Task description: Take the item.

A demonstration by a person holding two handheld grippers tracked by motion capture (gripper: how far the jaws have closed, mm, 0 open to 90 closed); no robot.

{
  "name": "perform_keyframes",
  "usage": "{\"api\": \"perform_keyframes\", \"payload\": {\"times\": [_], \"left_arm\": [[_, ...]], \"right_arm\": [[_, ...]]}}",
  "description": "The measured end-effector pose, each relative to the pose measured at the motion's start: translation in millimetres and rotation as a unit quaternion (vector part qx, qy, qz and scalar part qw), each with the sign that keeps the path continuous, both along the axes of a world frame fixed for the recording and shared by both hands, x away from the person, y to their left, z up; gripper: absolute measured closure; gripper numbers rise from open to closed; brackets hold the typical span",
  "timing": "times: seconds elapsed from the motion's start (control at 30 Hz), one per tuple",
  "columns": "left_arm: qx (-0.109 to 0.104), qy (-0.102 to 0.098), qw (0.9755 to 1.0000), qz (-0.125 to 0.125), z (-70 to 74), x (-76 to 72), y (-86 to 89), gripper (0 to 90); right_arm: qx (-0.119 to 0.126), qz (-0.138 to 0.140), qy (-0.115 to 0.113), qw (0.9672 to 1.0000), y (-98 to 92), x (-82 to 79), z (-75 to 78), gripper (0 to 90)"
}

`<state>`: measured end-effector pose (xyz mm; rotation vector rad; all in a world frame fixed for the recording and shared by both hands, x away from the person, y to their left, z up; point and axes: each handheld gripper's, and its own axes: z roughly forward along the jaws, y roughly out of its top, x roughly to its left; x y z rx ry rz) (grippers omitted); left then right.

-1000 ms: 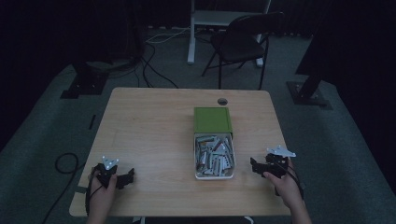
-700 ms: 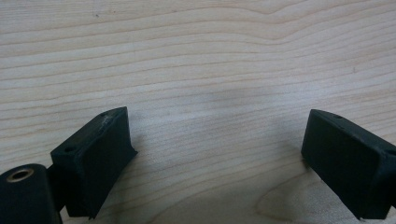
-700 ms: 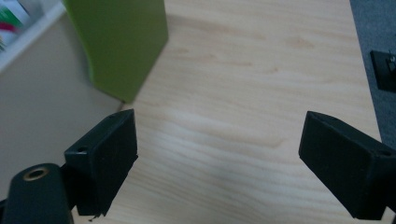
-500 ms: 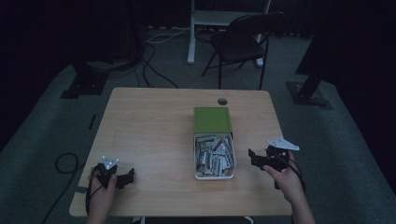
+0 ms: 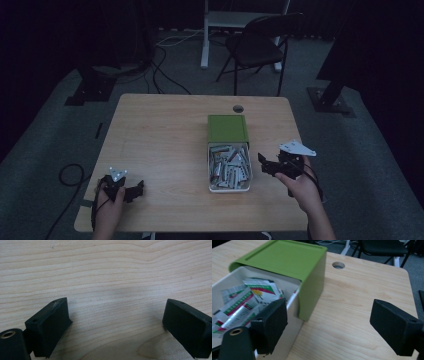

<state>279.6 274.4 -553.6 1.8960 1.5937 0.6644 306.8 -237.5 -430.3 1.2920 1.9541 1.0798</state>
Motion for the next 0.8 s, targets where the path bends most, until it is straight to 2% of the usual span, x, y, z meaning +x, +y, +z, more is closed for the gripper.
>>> {"api": "perform_keyframes", "payload": {"times": [0.2,0.23,0.37,0.47,0.7,0.73,0.8], "left_arm": [[0.0,0.0,1.0,-0.001,0.0,0.2,0.1,7.7],[0.001,0.0,1.0,-0.001,0.0,0.2,0.1,7.7],[0.001,0.0,1.0,-0.001,0.0,0.2,0.1,7.7],[0.0,-0.001,1.0,0.0,-0.1,0.2,0.0,7.7],[0.001,0.0,1.0,-0.001,0.0,0.2,0.1,7.7],[0.001,0.0,1.0,-0.001,0.0,0.2,0.1,7.7],[0.001,0.0,1.0,-0.001,0.0,0.2,0.1,7.7]], "right_arm": [[0.007,0.024,-0.003,0.9997,10.8,-3.3,4.9,14.4],[0.003,0.031,-0.003,0.9995,17.5,-5.6,7.2,22.5],[0.007,0.041,-0.003,0.9991,26.4,-6.8,8.8,22.8],[0.011,0.065,-0.005,0.9978,39.0,-8.7,9.5,22.8],[0.014,0.084,-0.008,0.9963,55.5,-10.7,7.5,20.5],[0.009,0.093,-0.015,0.9956,60.2,-11.3,6.5,20.8],[0.001,0.1,-0.014,0.9949,64.7,-11.9,5.1,23.5]]}}
